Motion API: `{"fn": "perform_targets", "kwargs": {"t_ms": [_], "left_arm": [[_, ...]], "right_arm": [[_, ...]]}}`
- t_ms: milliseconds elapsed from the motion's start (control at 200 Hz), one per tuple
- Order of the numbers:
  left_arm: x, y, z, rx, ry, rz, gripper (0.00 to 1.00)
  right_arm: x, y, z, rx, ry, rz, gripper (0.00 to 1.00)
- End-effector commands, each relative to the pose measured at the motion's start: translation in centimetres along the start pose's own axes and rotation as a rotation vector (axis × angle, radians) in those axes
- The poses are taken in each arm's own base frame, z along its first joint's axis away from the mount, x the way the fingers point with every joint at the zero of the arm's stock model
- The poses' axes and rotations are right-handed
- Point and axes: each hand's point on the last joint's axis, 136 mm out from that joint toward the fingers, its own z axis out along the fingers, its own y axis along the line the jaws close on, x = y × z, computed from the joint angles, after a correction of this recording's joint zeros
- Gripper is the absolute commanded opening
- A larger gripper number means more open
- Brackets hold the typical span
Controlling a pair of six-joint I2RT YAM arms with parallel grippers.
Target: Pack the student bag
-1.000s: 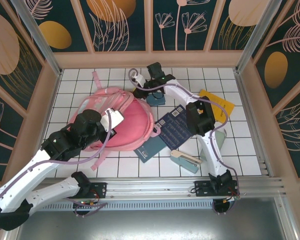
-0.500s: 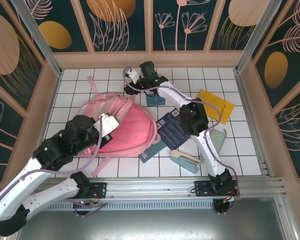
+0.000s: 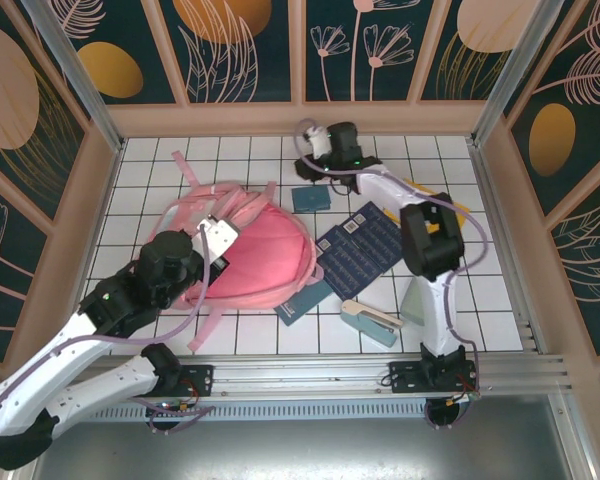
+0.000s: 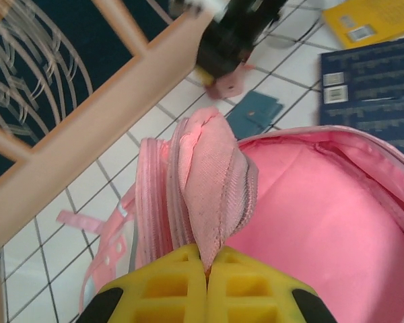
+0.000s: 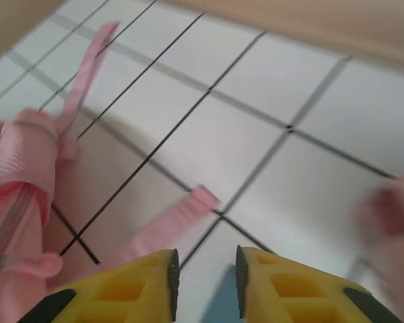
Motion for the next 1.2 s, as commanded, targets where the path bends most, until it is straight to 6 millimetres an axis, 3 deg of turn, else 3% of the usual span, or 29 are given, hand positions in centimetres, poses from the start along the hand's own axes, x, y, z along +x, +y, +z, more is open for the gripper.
{"fn": "perform_targets", "kwargs": {"t_ms": [0, 55, 200, 290, 405, 495, 581, 746, 981, 1056, 1191], "left_arm": [[-2.0, 3.0, 1.0, -0.18, -0.042, -0.133, 0.0], [-1.9, 2.6, 1.7, -0.165, -0.025, -0.15, 0.0], [-3.4, 0.8, 2.0, -0.055, -0.086, -0.199, 0.0], [-4.1, 0.3, 1.8, -0.018, -0.123, -0.216, 0.0], [-3.7, 0.1, 2.1, -0.013, -0.097, -0.213, 0.0], [-3.3, -0.5, 2.4, 0.009, -0.082, -0.2, 0.0], [-3.2, -0.5, 2.3, 0.009, -0.083, -0.199, 0.0], [-2.6, -0.6, 2.1, 0.015, -0.072, -0.174, 0.0], [-1.0, -1.1, 2.1, 0.022, -0.046, -0.128, 0.0], [-0.9, -1.0, 2.0, 0.02, -0.043, -0.122, 0.0], [-0.8, -1.2, 2.1, 0.025, -0.04, -0.114, 0.0]], "right_arm": [[-4.7, -2.1, -5.0, 0.222, -0.096, 0.151, 0.26], [-3.5, -3.1, -6.4, 0.302, -0.066, 0.172, 0.21], [-1.3, 0.5, -8.5, 0.119, -0.13, 0.269, 0.26], [0.9, 3.0, -7.9, -0.069, -0.007, 0.441, 0.33], [4.4, 5.2, -6.9, -0.18, 0.102, 0.657, 0.38], [5.7, 8.2, -6.4, -0.244, 0.152, 0.651, 0.41], [6.5, 8.2, -5.5, -0.179, 0.183, 0.669, 0.53], [5.1, 8.9, -5.6, -0.252, 0.176, 0.879, 0.56], [3.2, 12.8, -5.0, -0.44, 0.249, 1.15, 0.59], [2.9, 13.2, -4.6, -0.464, 0.261, 1.18, 0.62], [3.1, 17.0, -3.5, -0.51, 0.33, 1.156, 0.63]]}}
